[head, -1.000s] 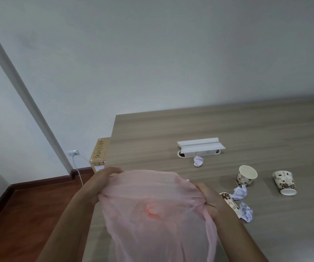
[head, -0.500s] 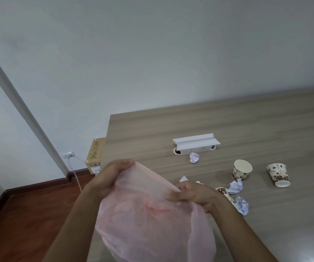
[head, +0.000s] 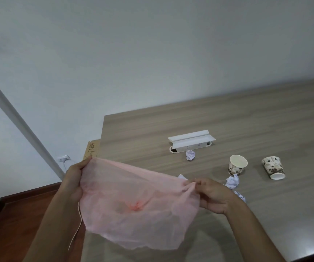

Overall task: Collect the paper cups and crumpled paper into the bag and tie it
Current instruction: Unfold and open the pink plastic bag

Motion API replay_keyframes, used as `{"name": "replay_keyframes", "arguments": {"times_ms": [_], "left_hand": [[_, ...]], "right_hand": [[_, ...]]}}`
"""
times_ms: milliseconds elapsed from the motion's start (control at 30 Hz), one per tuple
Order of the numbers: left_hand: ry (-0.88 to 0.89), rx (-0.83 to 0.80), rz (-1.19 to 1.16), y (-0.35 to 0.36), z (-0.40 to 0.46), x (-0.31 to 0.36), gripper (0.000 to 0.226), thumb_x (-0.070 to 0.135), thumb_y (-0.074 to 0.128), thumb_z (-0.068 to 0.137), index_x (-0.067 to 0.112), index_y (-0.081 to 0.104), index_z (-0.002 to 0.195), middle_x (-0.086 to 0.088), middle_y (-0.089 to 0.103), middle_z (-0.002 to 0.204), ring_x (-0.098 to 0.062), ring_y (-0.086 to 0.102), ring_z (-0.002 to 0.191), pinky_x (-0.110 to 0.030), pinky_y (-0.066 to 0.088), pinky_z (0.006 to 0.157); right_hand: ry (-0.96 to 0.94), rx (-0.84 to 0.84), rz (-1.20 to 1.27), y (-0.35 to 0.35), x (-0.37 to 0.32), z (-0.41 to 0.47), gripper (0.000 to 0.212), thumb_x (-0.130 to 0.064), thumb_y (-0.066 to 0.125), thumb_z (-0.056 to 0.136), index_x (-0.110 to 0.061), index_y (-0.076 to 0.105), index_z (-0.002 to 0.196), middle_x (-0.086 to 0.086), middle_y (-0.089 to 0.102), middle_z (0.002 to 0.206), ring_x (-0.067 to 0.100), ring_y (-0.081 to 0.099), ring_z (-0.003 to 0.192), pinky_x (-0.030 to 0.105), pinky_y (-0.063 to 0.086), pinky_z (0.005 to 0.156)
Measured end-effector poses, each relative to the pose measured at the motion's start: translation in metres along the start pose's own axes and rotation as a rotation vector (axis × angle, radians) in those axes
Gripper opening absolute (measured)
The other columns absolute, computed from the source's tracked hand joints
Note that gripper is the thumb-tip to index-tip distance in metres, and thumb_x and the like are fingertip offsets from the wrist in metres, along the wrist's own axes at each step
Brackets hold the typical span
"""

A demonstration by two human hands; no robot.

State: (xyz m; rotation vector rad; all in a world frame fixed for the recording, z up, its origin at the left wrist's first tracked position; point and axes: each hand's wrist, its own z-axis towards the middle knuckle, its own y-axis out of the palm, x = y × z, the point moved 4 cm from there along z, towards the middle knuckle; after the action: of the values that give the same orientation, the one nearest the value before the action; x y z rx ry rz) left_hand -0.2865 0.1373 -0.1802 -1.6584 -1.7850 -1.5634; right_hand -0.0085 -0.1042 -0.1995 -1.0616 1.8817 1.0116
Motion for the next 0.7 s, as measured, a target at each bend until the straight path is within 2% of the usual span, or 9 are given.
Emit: {"name": "replay_keyframes", "arguments": {"times_ms": [100, 133, 233, 333, 400, 433, 533, 667, 700], "left_hand": [[-0.016, -0.019, -0.015, -0.005, 0.001, -0.003, 0.061, 0.026, 0.071, 0.08, 0.011, 0.056, 0.137, -0.011, 0.049, 0.146, -0.029, 0.047, 0.135, -0.047, 0.034, 0.114], [-0.029, -0.021, -0.017, -0.005, 0.001, -0.006, 0.061, 0.026, 0.07, 0.081, 0.011, 0.055, 0.138, -0.012, 0.048, 0.147, -0.029, 0.046, 0.135, -0.047, 0.033, 0.114], [-0.061, -0.016, -0.022, -0.006, 0.0, -0.013, 0.059, 0.026, 0.069, 0.082, 0.01, 0.056, 0.137, -0.011, 0.051, 0.145, -0.029, 0.049, 0.133, -0.047, 0.035, 0.113], [-0.068, 0.001, -0.019, -0.004, -0.002, -0.016, 0.058, 0.026, 0.069, 0.082, 0.01, 0.057, 0.136, -0.011, 0.055, 0.142, -0.029, 0.052, 0.131, -0.047, 0.037, 0.111], [-0.075, 0.011, -0.018, -0.003, -0.003, -0.014, 0.057, 0.026, 0.068, 0.083, 0.01, 0.056, 0.136, -0.01, 0.056, 0.141, -0.028, 0.051, 0.131, -0.047, 0.037, 0.112], [-0.073, 0.018, -0.017, -0.003, -0.003, -0.013, 0.057, 0.026, 0.067, 0.083, 0.009, 0.056, 0.137, -0.011, 0.056, 0.141, -0.029, 0.051, 0.131, -0.047, 0.036, 0.112], [-0.083, 0.033, -0.004, -0.009, -0.005, -0.01, 0.051, 0.028, 0.062, 0.089, 0.008, 0.055, 0.136, -0.014, 0.058, 0.138, -0.031, 0.053, 0.129, -0.048, 0.037, 0.111], [-0.07, 0.031, 0.041, -0.015, -0.004, -0.011, 0.045, 0.027, 0.059, 0.093, 0.006, 0.056, 0.133, -0.015, 0.063, 0.131, -0.033, 0.057, 0.124, -0.049, 0.04, 0.108], [-0.07, 0.028, 0.045, -0.013, -0.003, -0.013, 0.046, 0.027, 0.06, 0.092, 0.006, 0.056, 0.133, -0.015, 0.063, 0.131, -0.033, 0.057, 0.124, -0.049, 0.04, 0.108]], "right_hand": [[-0.004, -0.162, 0.343, 0.002, 0.001, 0.004, 0.066, -0.005, 0.09, 0.051, 0.009, 0.065, 0.111, 0.019, 0.071, 0.099, 0.026, 0.072, 0.083, 0.036, 0.06, 0.073], [0.003, -0.157, 0.38, 0.004, 0.002, 0.004, 0.065, -0.007, 0.09, 0.052, 0.006, 0.067, 0.111, 0.02, 0.072, 0.1, 0.027, 0.072, 0.085, 0.037, 0.06, 0.075], [0.028, -0.055, 0.281, 0.009, 0.006, 0.003, 0.028, -0.022, 0.071, 0.072, -0.007, 0.073, 0.095, 0.01, 0.075, 0.086, 0.023, 0.073, 0.074, 0.034, 0.06, 0.072], [0.072, -0.108, 0.355, 0.014, 0.008, -0.005, 0.045, -0.043, 0.074, 0.076, -0.005, 0.073, 0.101, 0.014, 0.075, 0.097, 0.025, 0.073, 0.085, 0.035, 0.059, 0.076], [0.018, -0.143, 0.173, 0.009, 0.012, -0.008, 0.069, -0.034, 0.094, 0.056, -0.006, 0.067, 0.113, 0.019, 0.068, 0.112, 0.029, 0.069, 0.096, 0.041, 0.055, 0.086], [-0.023, -0.062, 0.006, 0.003, 0.015, -0.008, 0.074, -0.023, 0.096, 0.051, -0.01, 0.063, 0.117, 0.018, 0.066, 0.116, 0.029, 0.068, 0.096, 0.041, 0.056, 0.084], [-0.213, 0.298, -0.332, -0.01, 0.013, -0.01, 0.039, -0.002, 0.076, 0.069, -0.018, 0.065, 0.104, 0.008, 0.067, 0.109, 0.014, 0.065, 0.082, 0.026, 0.054, 0.068], [-0.372, 0.49, -0.512, -0.019, 0.007, -0.01, 0.001, -0.017, 0.076, 0.081, -0.016, 0.076, 0.08, -0.005, 0.074, 0.079, 0.008, 0.064, 0.07, 0.018, 0.048, 0.066], [-0.366, 0.503, -0.492, -0.021, 0.006, -0.01, 0.009, -0.02, 0.075, 0.083, -0.013, 0.077, 0.078, -0.004, 0.074, 0.075, 0.01, 0.063, 0.069, 0.018, 0.048, 0.066]]}}
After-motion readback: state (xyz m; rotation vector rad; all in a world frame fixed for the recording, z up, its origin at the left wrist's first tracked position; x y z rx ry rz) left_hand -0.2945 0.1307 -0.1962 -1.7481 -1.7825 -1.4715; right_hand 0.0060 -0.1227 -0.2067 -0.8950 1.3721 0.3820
